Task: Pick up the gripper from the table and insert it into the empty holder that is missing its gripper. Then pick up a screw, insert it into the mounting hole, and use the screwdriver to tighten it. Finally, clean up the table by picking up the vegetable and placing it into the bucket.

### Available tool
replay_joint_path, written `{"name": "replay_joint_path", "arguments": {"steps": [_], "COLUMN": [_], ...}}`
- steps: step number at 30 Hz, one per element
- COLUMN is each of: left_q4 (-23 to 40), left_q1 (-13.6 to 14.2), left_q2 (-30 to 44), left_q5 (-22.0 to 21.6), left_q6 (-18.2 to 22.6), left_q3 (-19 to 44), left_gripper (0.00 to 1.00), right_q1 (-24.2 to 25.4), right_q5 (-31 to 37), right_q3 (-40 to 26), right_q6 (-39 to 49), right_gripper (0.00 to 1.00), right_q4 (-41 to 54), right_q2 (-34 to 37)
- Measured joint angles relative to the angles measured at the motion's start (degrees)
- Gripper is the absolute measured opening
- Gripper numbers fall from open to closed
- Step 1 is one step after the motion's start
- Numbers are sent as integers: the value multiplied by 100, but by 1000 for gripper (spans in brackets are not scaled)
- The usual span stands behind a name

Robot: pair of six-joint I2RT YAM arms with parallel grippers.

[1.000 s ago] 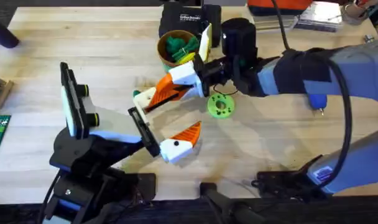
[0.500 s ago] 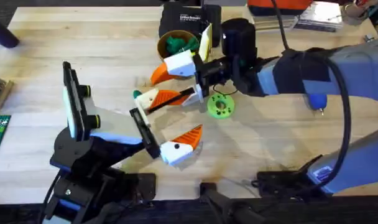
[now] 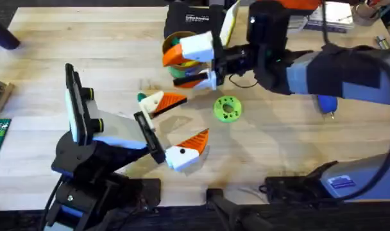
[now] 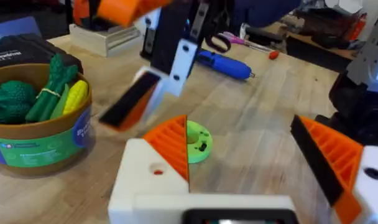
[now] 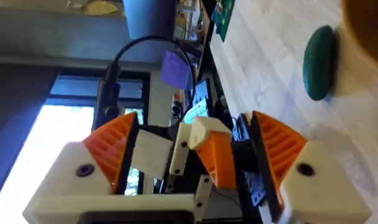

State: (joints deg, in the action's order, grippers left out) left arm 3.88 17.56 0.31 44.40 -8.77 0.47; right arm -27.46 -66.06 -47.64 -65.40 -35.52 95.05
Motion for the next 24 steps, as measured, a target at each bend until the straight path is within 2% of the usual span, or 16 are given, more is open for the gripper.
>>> {"name": "replay_joint_path", "arguments": {"steps": [3,6,12,15,18,22,24], "left_q4": [0,0,0,0,0,0,0], "left_q1": [0,0,0,0,0,0,0], "left_q2": [0,1,1,-1,1,-1,1], "left_q5": [0,0,0,2,2,2,2], "left_q6": [-1,-1,-1,-1,-1,1,-1], "left_q3": [0,0,0,0,0,0,0], "left_gripper": [985,985,985,985,985,985,985], "right_q1": [146,293,535,521,335,-253,-555], "right_q5": [147,377,1258,2027,3144,4650,5180], "right_q3": [0,-4,-123,-318,-555,-699,-704], "right_q6": [256,652,1912,2605,3380,4246,4505], "right_gripper": [995,994,995,994,994,995,995], "right_q4": [215,923,3324,4657,5826,6928,7327], "right_q2": [-292,-665,-1541,-2017,-2600,-3226,-3334]}}
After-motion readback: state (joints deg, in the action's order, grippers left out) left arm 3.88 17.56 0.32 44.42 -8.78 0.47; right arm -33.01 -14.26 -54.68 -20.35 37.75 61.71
